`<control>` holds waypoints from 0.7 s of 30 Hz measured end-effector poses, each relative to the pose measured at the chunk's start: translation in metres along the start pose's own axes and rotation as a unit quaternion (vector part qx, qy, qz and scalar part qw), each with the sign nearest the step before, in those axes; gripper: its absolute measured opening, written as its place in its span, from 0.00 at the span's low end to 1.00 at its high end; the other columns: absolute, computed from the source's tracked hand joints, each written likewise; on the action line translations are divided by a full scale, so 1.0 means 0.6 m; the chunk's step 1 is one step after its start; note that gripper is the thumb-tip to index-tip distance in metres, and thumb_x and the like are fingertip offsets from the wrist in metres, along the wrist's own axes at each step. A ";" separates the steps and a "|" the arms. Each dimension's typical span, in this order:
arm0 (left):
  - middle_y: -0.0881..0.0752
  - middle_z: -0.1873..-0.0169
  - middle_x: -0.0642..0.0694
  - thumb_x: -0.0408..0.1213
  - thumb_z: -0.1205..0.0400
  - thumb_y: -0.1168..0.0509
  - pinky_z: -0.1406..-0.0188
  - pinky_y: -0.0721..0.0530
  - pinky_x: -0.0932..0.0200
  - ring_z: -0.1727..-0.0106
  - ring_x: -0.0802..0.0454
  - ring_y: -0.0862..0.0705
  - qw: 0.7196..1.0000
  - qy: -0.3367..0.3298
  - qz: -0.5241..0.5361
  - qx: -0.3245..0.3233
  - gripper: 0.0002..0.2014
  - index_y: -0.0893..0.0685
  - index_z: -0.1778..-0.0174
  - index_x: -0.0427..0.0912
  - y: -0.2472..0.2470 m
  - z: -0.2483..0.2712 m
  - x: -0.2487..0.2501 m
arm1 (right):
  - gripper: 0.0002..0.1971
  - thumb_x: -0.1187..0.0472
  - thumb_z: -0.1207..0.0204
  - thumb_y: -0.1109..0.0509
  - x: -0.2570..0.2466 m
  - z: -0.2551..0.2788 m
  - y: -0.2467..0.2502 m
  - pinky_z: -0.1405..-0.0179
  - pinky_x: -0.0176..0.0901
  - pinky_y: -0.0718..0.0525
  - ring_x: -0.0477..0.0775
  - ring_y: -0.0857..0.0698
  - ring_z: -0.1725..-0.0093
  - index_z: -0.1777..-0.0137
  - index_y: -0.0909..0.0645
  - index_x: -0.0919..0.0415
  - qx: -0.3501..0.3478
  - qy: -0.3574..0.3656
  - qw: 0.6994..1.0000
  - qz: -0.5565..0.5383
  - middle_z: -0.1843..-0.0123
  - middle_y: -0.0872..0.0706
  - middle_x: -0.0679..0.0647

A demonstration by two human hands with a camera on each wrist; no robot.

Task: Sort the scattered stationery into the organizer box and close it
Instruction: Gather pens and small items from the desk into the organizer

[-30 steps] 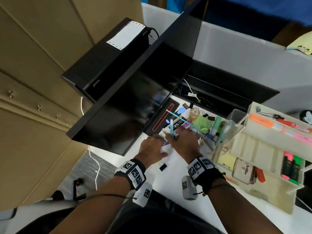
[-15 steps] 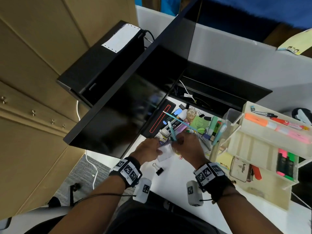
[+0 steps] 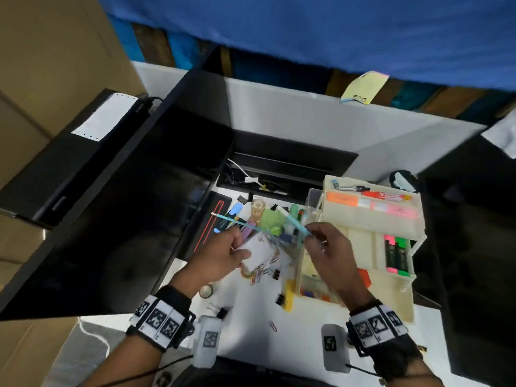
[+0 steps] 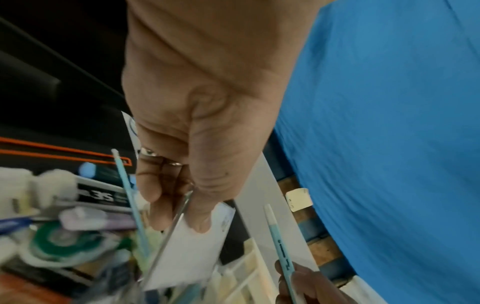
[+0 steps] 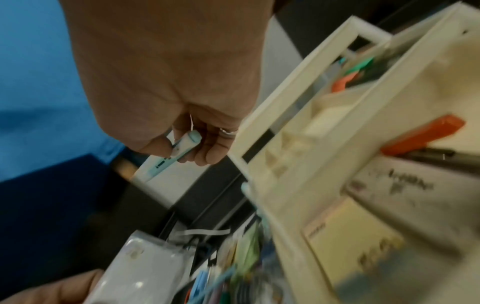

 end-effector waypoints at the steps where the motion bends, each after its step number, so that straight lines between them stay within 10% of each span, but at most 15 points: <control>1: 0.16 0.60 0.48 0.41 0.16 0.25 0.65 0.18 0.66 0.66 0.65 0.17 1.000 -0.019 0.009 0.008 0.12 0.24 0.54 0.46 -0.001 -0.006 0.028 | 0.08 0.64 0.17 0.30 0.009 -0.010 0.034 0.61 0.24 0.22 0.39 0.15 0.54 0.43 0.14 0.53 0.027 -0.001 1.000 0.004 0.51 0.12 0.45; 10: 0.18 0.65 0.46 0.40 0.17 0.25 0.63 0.14 0.43 0.56 0.31 0.10 0.988 -0.105 0.110 0.010 0.12 0.23 0.58 0.52 -0.053 -0.053 0.195 | 0.13 0.66 0.15 0.32 0.142 -0.134 0.318 0.37 0.46 0.20 0.61 0.14 0.41 0.36 0.11 0.60 0.162 -0.027 0.972 0.168 0.42 0.13 0.58; 15: 0.20 0.72 0.56 0.35 0.16 0.24 0.62 0.18 0.51 0.59 0.47 0.05 0.986 -0.101 0.132 0.009 0.13 0.24 0.58 0.45 -0.077 -0.066 0.223 | 0.16 0.69 0.21 0.30 0.216 -0.191 0.344 0.32 0.54 0.18 0.63 0.13 0.42 0.38 0.09 0.57 0.122 -0.029 0.966 0.227 0.43 0.11 0.59; 21: 0.25 0.70 0.56 0.34 0.17 0.23 0.52 0.06 0.42 0.59 0.42 0.09 0.985 -0.089 0.144 0.017 0.17 0.23 0.64 0.55 -0.083 -0.075 0.217 | 0.16 0.67 0.18 0.31 0.228 -0.207 0.323 0.33 0.58 0.20 0.61 0.20 0.41 0.37 0.09 0.51 0.111 -0.006 0.956 0.273 0.42 0.17 0.56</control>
Point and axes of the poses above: each hand's wrist, its own z-axis away from the middle knuckle, its own y-axis out of the back of the hand, x = y × z, the point moved 8 cm from there along -z, towards the middle knuckle
